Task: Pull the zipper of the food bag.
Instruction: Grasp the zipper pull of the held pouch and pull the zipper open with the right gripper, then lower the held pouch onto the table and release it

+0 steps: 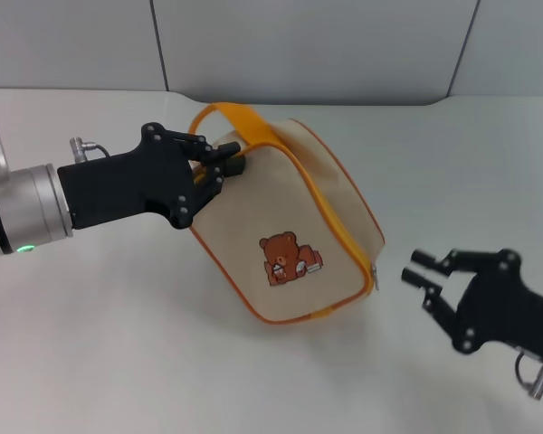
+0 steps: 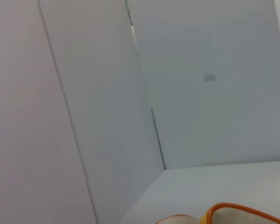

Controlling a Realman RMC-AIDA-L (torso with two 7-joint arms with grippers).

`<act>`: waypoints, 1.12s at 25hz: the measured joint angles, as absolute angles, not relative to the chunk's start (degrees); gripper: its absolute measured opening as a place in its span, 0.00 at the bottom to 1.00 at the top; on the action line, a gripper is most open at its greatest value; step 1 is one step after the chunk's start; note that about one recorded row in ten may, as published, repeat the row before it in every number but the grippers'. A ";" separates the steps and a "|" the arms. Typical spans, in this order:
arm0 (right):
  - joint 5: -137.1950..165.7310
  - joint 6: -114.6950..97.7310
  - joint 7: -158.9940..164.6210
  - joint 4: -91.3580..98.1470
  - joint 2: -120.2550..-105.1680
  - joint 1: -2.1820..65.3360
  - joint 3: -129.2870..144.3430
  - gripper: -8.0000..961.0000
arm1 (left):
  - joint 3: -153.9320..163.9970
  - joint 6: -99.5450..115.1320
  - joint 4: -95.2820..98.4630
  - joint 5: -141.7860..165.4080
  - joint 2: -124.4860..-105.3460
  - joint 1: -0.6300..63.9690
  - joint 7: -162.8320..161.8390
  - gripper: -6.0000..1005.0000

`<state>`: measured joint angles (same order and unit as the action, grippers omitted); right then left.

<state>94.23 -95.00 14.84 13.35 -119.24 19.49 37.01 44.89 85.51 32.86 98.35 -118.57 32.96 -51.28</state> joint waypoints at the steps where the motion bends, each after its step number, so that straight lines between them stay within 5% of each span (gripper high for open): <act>1: 94.23 -95.00 14.84 13.35 -119.24 19.49 37.01 0.08 | 44.89 85.51 32.86 98.35 -118.57 32.96 -51.28 0.09; 10: 85.57 -100.31 33.53 12.96 -119.22 21.70 31.42 0.22 | 44.30 83.76 25.74 94.90 -118.64 27.74 -47.25 0.09; 20: 85.75 -95.80 36.20 12.77 -119.26 25.99 31.92 0.70 | 43.66 83.40 20.10 89.98 -118.80 25.75 -44.25 0.09; 28: 85.78 -94.57 36.76 12.74 -119.27 26.87 31.91 0.75 | 43.51 83.34 19.28 89.91 -118.80 25.04 -44.57 0.14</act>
